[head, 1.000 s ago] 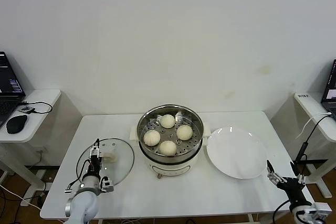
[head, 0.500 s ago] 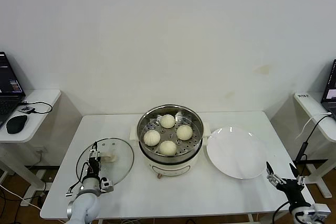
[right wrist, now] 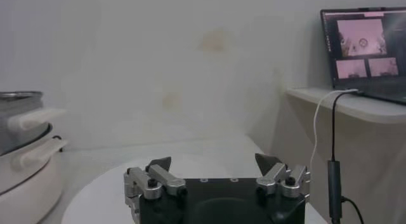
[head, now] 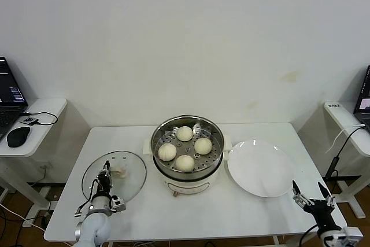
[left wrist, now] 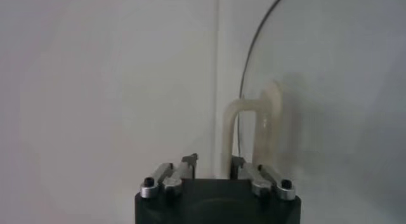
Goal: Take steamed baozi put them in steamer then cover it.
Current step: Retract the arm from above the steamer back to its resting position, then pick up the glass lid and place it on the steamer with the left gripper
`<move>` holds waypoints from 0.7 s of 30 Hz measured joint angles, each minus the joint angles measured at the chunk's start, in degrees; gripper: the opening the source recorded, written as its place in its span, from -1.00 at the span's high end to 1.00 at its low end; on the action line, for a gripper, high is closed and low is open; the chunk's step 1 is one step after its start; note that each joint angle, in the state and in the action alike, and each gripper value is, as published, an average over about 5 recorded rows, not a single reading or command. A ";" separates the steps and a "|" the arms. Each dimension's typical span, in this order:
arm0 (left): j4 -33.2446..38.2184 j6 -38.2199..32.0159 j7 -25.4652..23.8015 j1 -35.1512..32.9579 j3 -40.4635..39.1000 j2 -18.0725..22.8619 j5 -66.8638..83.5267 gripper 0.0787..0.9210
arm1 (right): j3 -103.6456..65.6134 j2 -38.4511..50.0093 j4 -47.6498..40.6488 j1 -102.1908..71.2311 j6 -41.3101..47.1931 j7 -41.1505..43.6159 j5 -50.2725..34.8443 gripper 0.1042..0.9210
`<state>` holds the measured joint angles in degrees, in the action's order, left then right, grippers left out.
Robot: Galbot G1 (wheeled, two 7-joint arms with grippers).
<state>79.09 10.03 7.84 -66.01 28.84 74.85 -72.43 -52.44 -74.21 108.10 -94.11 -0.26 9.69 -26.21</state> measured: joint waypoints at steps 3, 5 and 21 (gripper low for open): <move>0.06 -0.10 0.19 -0.29 0.10 -0.15 0.13 0.83 | 0.04 -0.03 0.01 0.12 0.00 0.02 0.05 -0.76; 0.31 -0.11 0.23 -0.57 0.27 -0.28 0.21 0.85 | 0.08 -0.04 0.00 0.26 0.00 0.04 0.06 -0.76; 14.36 2.74 -4.57 -6.35 2.88 -1.49 -1.58 0.86 | 0.01 -0.26 1.63 0.59 1.93 0.40 -1.22 -0.76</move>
<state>93.45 12.78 3.27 -72.36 31.71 73.36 -74.01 -52.43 -74.47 109.73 -93.52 1.66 10.10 -27.43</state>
